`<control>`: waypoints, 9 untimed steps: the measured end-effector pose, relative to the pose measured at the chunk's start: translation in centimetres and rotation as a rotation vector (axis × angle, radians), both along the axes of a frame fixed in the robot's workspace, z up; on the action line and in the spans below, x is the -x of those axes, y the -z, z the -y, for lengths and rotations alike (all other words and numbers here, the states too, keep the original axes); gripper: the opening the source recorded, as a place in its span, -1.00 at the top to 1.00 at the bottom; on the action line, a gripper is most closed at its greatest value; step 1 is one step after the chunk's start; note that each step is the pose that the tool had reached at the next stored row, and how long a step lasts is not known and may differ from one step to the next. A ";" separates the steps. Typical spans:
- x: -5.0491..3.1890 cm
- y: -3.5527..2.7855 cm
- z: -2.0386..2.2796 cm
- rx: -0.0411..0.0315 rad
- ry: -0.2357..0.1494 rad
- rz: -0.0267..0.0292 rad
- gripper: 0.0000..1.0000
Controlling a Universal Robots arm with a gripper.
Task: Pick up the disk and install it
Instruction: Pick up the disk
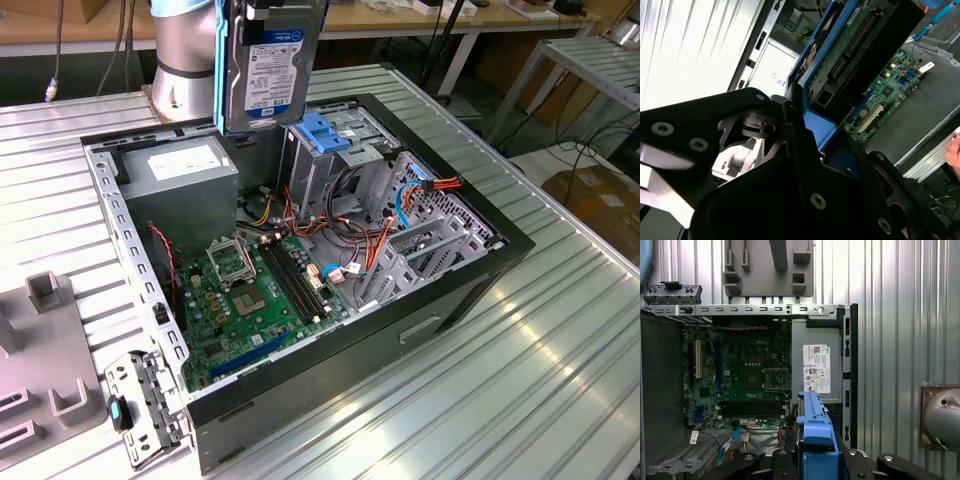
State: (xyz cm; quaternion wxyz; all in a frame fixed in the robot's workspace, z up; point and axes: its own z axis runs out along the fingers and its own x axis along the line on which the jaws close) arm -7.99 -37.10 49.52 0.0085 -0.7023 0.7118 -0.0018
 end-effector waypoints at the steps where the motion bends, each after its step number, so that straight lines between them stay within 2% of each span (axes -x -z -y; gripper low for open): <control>1: -1.42 0.00 0.00 0.0000 0.000 0.0000 0.25; 2: -2.15 0.01 0.01 0.0000 0.000 0.0000 0.25; 6: -2.92 0.01 0.01 0.0000 0.000 -0.0001 0.25; 9: -4.01 0.02 0.01 0.0000 0.000 0.0000 0.25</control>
